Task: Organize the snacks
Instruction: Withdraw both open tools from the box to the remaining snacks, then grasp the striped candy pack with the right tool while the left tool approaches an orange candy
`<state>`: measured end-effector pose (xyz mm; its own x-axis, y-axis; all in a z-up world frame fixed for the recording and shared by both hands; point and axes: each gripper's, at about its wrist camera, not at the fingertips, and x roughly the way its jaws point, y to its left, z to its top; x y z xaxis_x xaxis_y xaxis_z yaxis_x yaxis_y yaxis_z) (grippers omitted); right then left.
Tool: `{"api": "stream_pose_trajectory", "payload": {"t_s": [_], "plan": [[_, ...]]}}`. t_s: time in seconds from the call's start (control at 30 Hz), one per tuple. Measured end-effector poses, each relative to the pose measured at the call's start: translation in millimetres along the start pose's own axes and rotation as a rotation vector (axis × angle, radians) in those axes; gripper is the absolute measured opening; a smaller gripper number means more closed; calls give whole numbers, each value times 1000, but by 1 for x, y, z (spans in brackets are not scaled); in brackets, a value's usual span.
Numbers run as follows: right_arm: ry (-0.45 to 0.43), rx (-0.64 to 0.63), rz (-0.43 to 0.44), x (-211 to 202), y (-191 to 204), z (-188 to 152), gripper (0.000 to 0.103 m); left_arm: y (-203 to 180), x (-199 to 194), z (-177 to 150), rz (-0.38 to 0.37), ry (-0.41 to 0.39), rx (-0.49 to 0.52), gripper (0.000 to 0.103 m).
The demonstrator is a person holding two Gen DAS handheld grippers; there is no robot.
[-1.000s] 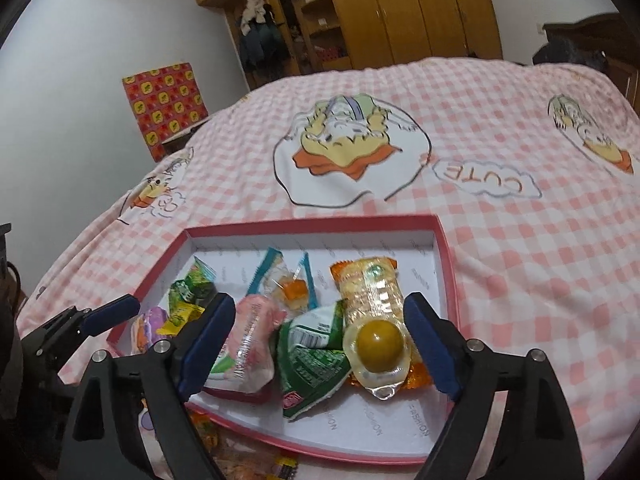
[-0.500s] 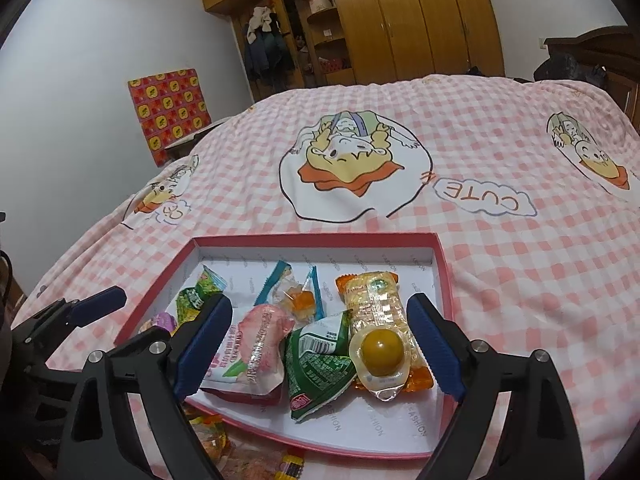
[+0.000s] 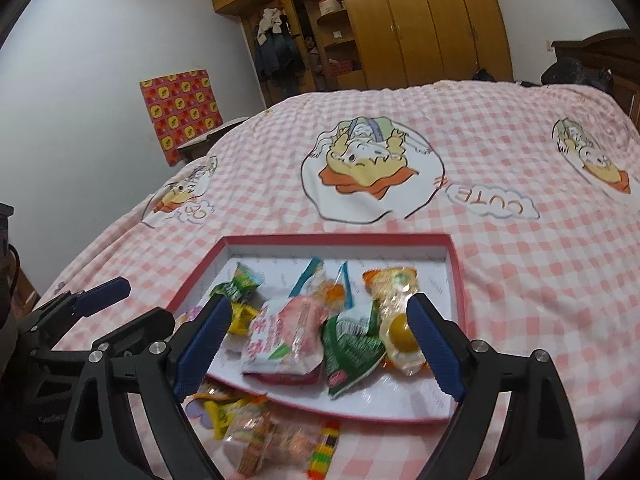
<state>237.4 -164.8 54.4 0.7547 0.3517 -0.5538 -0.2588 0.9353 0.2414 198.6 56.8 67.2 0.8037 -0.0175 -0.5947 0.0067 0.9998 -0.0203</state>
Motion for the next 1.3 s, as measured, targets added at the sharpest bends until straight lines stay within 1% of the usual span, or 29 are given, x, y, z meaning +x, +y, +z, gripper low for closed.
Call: {"api": "stream_pose_trajectory", "payload": {"t_s": [0.1,0.2,0.27,0.33,0.37,0.43,0.5,0.53,0.57,0.6,0.63,0.7,0.73,0.77,0.83,0.9,0.97,1.0,1.03,1.1,1.23,1.3], "plan": [[11,-6,-6,-8,0,-7,91,4,-5,-7,-24,11,-7,86],[5,5,17,-20,-3,-17,91,5,-8,-13,-7,24,8,86],[8,5,32,-25,-5,-24,91,6,-10,-17,-5,31,-2,86],[26,7,31,-27,-7,-32,91,8,-9,-24,-37,47,-38,84],[32,9,35,-27,-7,-35,91,8,-8,-26,-45,56,-46,81],[45,17,50,-24,-6,-43,91,10,2,-34,-62,105,-77,72],[57,22,56,-21,-4,-49,89,14,12,-42,-73,145,-137,67],[64,24,60,-19,-3,-52,85,15,16,-48,-77,154,-153,63],[75,24,67,-17,-1,-55,77,15,18,-50,-74,158,-153,61],[86,20,75,-14,2,-57,72,14,22,-54,-68,168,-149,56],[96,10,76,-11,5,-58,63,13,25,-56,-68,175,-146,53],[105,1,92,-8,12,-61,54,11,30,-58,-83,180,-144,53],[105,-1,104,-7,13,-62,43,9,31,-59,-93,177,-140,53],[104,-5,120,-6,17,-63,38,7,32,-59,-103,177,-134,53],[111,-16,122,-3,21,-65,38,1,36,-60,-113,189,-116,52],[117,-20,127,0,23,-68,38,-1,39,-62,-103,200,-104,51],[108,-23,130,-3,24,-68,38,-1,40,-63,-112,202,-111,51],[107,-25,134,-3,25,-69,38,0,40,-64,-118,202,-115,46],[109,-28,136,-2,25,-69,38,0,41,-65,-135,205,-120,37],[113,-31,145,-1,26,-69,38,2,41,-67,-136,208,-128,36],[98,-48,136,-4,29,-70,39,5,39,-69,-143,197,-151,31],[100,-62,142,-4,32,-71,39,6,38,-69,-142,194,-152,30]]}}
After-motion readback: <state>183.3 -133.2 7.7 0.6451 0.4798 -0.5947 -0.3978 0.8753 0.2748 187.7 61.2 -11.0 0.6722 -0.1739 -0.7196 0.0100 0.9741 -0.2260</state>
